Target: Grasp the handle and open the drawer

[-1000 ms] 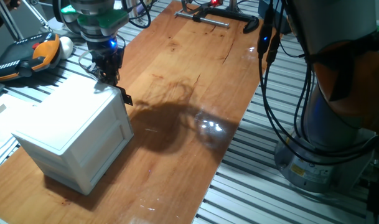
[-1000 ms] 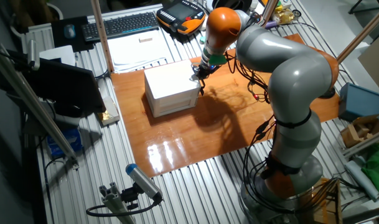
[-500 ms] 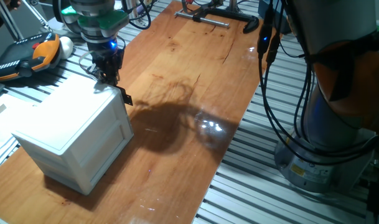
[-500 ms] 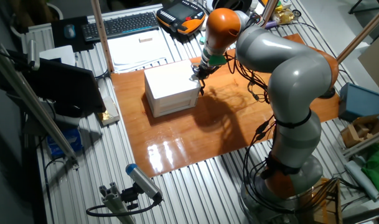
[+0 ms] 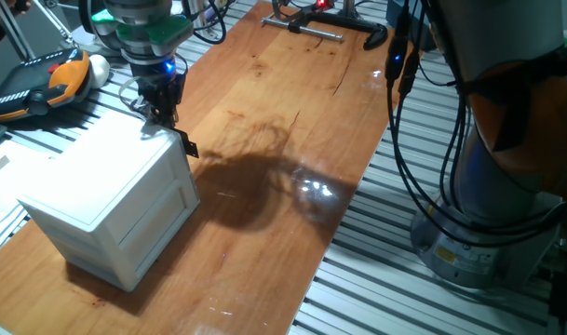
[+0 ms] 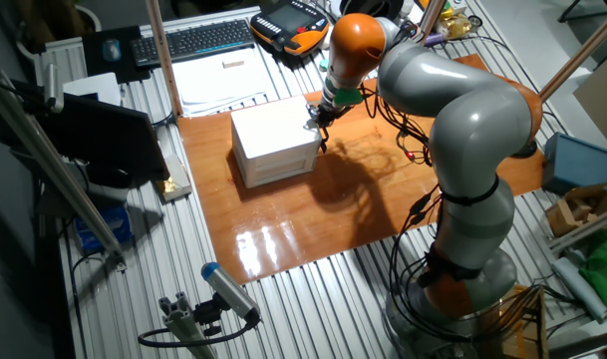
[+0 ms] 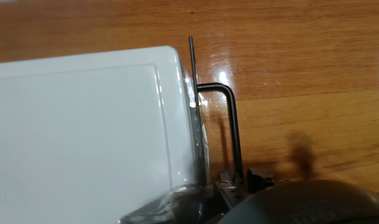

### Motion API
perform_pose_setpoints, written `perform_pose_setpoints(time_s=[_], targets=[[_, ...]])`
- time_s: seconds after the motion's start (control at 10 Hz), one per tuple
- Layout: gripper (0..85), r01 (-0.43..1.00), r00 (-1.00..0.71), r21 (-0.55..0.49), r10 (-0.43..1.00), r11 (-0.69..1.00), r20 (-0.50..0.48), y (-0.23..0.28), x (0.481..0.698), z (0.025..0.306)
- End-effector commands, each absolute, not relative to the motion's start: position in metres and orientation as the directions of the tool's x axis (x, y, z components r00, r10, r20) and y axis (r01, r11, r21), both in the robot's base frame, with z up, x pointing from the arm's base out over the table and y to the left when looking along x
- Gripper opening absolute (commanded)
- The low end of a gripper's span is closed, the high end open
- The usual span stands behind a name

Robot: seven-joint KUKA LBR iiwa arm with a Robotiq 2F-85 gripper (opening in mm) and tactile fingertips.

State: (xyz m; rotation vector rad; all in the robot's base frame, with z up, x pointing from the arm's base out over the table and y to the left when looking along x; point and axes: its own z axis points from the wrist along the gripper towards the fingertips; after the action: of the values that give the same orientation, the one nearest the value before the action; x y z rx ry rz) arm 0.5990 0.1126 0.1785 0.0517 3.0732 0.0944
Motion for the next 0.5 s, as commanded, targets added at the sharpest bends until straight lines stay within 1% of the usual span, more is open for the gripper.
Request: perform_pose_setpoints(time_s=[0.0,0.4], targets=[[0.7,0.031,-0.997,0.061,0.035,0.998,-0.066,0.1122,0.5991,0.1787],[0.7,0.027,-0.997,0.051,0.03,0.998,-0.066,0.1105,0.5996,0.1796]])
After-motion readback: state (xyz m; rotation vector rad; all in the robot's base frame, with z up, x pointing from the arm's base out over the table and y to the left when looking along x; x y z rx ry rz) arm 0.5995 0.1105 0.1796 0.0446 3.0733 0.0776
